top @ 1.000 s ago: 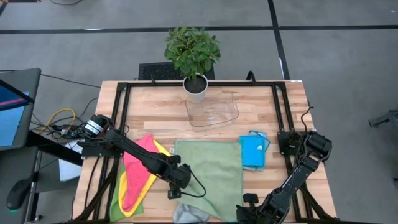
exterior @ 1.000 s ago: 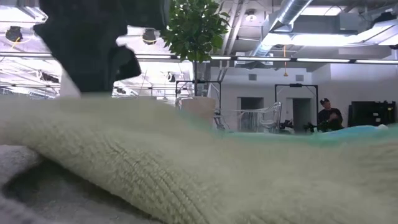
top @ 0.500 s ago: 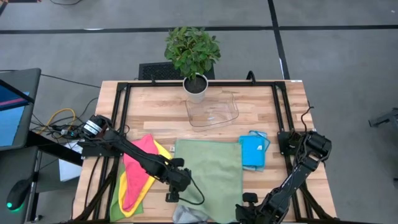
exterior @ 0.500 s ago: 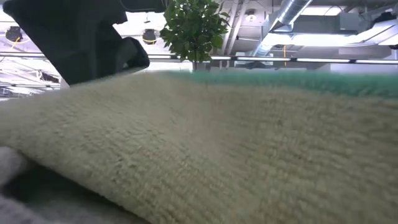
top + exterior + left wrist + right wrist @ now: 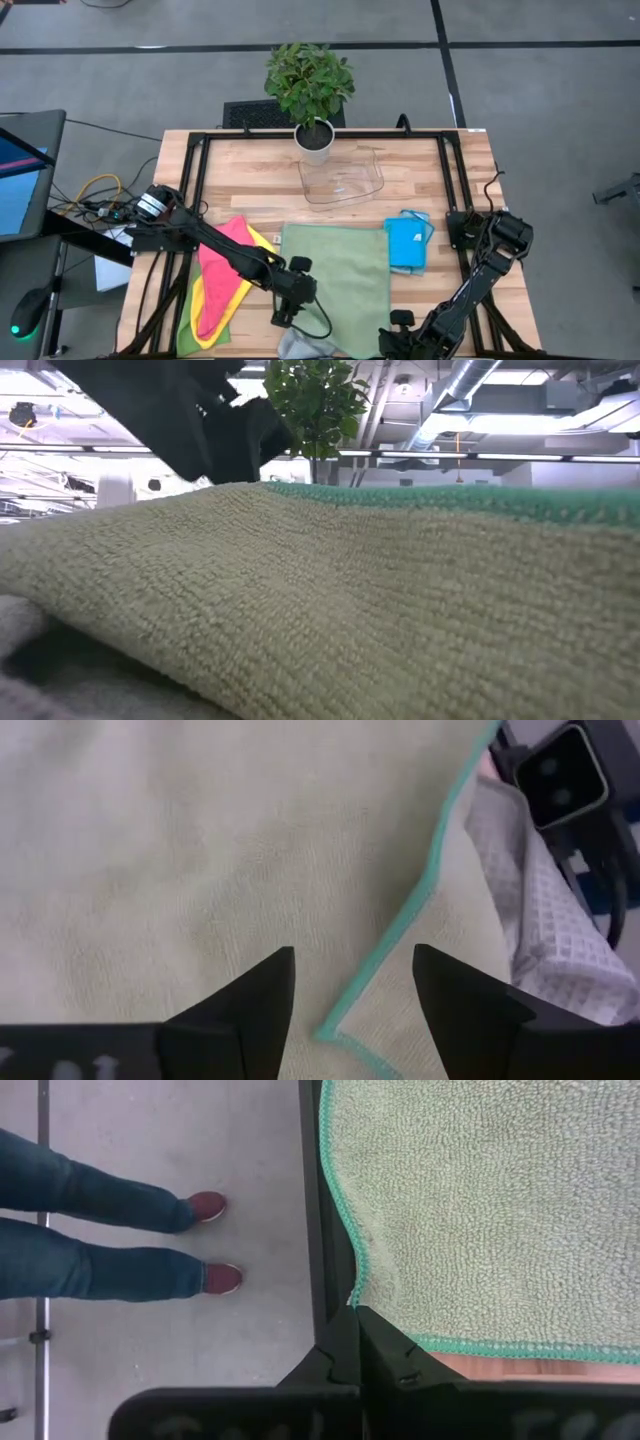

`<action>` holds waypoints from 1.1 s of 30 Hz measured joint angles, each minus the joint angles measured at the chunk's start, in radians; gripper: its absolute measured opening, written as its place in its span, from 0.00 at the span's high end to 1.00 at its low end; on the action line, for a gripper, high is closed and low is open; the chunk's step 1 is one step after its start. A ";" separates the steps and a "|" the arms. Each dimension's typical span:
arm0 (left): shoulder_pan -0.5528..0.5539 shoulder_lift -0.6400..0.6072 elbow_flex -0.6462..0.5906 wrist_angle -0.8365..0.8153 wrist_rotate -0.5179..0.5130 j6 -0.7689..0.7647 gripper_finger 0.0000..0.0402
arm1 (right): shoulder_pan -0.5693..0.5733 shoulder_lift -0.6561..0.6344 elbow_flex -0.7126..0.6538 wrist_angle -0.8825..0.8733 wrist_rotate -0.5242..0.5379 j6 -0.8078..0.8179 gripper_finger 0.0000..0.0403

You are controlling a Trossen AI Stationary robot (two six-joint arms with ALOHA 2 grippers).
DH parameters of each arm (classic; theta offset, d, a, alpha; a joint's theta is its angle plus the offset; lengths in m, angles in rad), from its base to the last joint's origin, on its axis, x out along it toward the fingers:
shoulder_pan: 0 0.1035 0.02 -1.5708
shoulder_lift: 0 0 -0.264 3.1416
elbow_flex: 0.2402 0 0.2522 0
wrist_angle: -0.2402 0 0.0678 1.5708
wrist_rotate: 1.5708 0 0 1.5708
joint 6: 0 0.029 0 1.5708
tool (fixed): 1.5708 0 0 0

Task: Fold microfiber towels
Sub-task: Fold the light green microfiber cloth

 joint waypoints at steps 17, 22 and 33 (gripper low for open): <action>0.008 0.090 -0.023 -0.014 0.095 0.114 0.52 | 0.002 0.000 0.000 -0.002 -0.008 0.028 0.97; 0.008 0.089 -0.021 -0.025 0.125 0.108 0.60 | 0.002 0.001 0.000 -0.004 -0.006 0.025 0.97; 0.010 0.089 -0.021 -0.036 0.105 0.071 0.82 | 0.001 0.001 0.000 -0.002 -0.005 0.018 0.97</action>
